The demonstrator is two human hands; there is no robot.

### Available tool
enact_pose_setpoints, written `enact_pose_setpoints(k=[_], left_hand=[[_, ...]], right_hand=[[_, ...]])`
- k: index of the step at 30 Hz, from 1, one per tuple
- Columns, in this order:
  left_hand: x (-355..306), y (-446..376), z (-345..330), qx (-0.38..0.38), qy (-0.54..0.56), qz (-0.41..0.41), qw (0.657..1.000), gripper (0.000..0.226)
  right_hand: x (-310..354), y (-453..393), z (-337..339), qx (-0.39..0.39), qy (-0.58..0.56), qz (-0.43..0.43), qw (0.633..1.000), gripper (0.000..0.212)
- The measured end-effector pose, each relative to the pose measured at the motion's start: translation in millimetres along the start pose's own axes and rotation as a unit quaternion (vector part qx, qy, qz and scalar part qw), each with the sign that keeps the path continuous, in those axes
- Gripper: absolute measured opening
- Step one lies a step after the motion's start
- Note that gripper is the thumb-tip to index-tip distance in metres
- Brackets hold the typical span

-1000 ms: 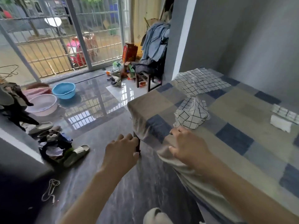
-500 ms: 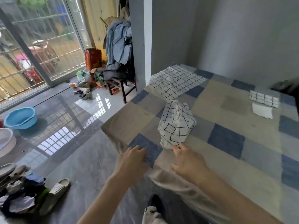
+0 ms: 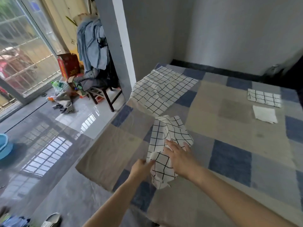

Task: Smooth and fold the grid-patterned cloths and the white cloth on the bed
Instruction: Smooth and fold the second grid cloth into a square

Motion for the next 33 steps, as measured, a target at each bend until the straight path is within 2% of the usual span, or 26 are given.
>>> enact_pose_setpoints(k=[2,4,7,10,11,12,14,15,17,18,20,22,23,26,28,30,33], left_hand=[[-5.0,-7.6,-5.6,0.026,0.015,0.015,0.999,0.019],[-12.7,-11.9,-13.3,0.052,0.059,0.006,0.997,0.009],[-35.0,-10.1,-20.8,0.064,0.143,-0.047,0.986,0.028],[-63.7,-10.0,-19.8,0.038,0.099,-0.13,0.986,0.046],[-74.1,-9.0,-18.3,0.027,0.065,-0.167,0.984,0.048],[-86.4,-5.4,-16.1,0.015,0.013,-0.212,0.977,0.047],[-112.8,7.0,-14.6,0.01,-0.135,-0.327,0.935,0.039],[-126.0,17.3,-15.9,0.034,-0.218,-0.386,0.896,0.036],[-144.6,44.7,-19.0,0.101,-0.349,-0.471,0.804,0.035],[-151.7,58.4,-19.0,0.131,-0.375,-0.5,0.769,0.035],[-166.8,81.5,-14.6,0.162,-0.373,-0.549,0.73,0.033],[-181.2,90.8,-4.1,0.161,-0.359,-0.574,0.718,0.034],[-188.6,91.8,3.0,0.16,-0.35,-0.575,0.722,0.034],[-205.2,87.4,20.3,0.143,-0.334,-0.562,0.743,0.034],[-212.7,87.6,23.8,0.118,-0.337,-0.56,0.747,0.032],[-218.1,96.6,21.3,0.116,-0.339,-0.576,0.734,0.031],[-225.8,111.8,15.6,0.131,-0.37,-0.576,0.717,0.028]], right_hand=[[-14.0,-8.0,-3.8,0.03,0.021,-0.013,0.999,0.062],[-26.1,-9.5,-7.4,0.05,0.022,-0.026,0.998,0.056],[-50.1,6.4,-15.2,0.087,-0.013,-0.1,0.991,0.045],[-68.1,38.8,-23.8,0.195,-0.068,-0.166,0.964,0.035],[-72.3,46.4,-22.0,0.195,-0.078,-0.183,0.961,0.038],[-76.5,50.2,-14.2,0.154,-0.081,-0.194,0.966,0.042],[-81.7,52.0,14.4,-0.009,-0.062,-0.189,0.98,0.058],[-83.7,52.0,28.3,-0.078,-0.05,-0.165,0.982,0.071],[-82.7,53.7,53.8,-0.118,-0.016,-0.076,0.99,0.084],[-81.7,55.3,64.0,-0.115,-0.004,-0.033,0.993,0.077],[-80.4,60.6,77.8,-0.097,-0.043,0.016,0.994,0.042],[-76.3,68.5,88.3,-0.089,-0.076,0.018,0.993,0.015],[-75.3,72.8,91.6,-0.095,-0.088,0.007,0.992,0.01],[-74.8,83.8,97.0,-0.149,-0.213,-0.04,0.965,0.018],[-75.8,85.0,97.5,-0.156,-0.275,-0.06,0.947,0.03],[-75.7,81.7,97.3,-0.145,-0.268,-0.072,0.95,0.044],[-78.5,74.0,99.9,-0.217,-0.185,-0.039,0.958,0.017]])
Point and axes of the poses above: each hand's wrist, its own y-axis away from the middle knuckle, its own z-axis out of the back of the hand, x = y × z, the point moved 4 cm from there along -y, towards the middle knuckle, and after that the axes turned 13 degrees about z, right-handed, at the moved point
